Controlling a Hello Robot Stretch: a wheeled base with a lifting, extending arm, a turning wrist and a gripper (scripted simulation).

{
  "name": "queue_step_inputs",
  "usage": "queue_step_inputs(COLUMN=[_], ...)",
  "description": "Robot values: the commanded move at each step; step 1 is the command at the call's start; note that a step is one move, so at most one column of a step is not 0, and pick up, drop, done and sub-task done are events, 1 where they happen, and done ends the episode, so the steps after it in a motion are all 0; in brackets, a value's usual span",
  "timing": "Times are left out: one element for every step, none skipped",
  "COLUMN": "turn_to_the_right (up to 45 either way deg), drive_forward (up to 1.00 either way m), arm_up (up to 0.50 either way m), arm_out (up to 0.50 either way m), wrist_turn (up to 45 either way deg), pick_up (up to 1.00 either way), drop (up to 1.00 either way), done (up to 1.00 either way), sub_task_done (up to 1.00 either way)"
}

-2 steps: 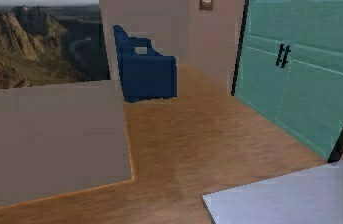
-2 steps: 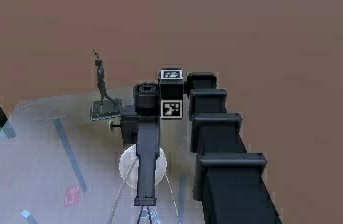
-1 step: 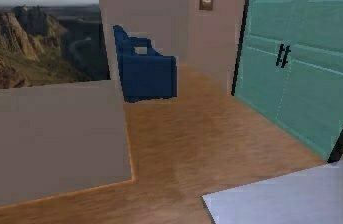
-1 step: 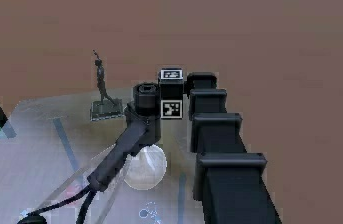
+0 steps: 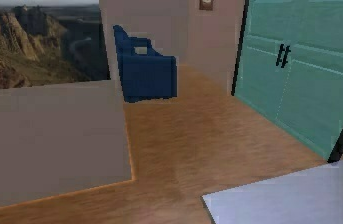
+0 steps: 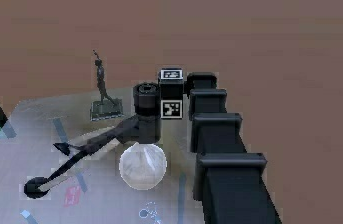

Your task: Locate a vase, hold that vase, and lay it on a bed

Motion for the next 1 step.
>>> queue_step_inputs(turn_to_the_right=[0.0], drive_forward=[0.00], arm_up=[0.00], arm_out=[0.00], wrist_turn=[45.0], pick_up=[0.00], drop=[0.00], done=[0.00], sub_task_done=[0.00])
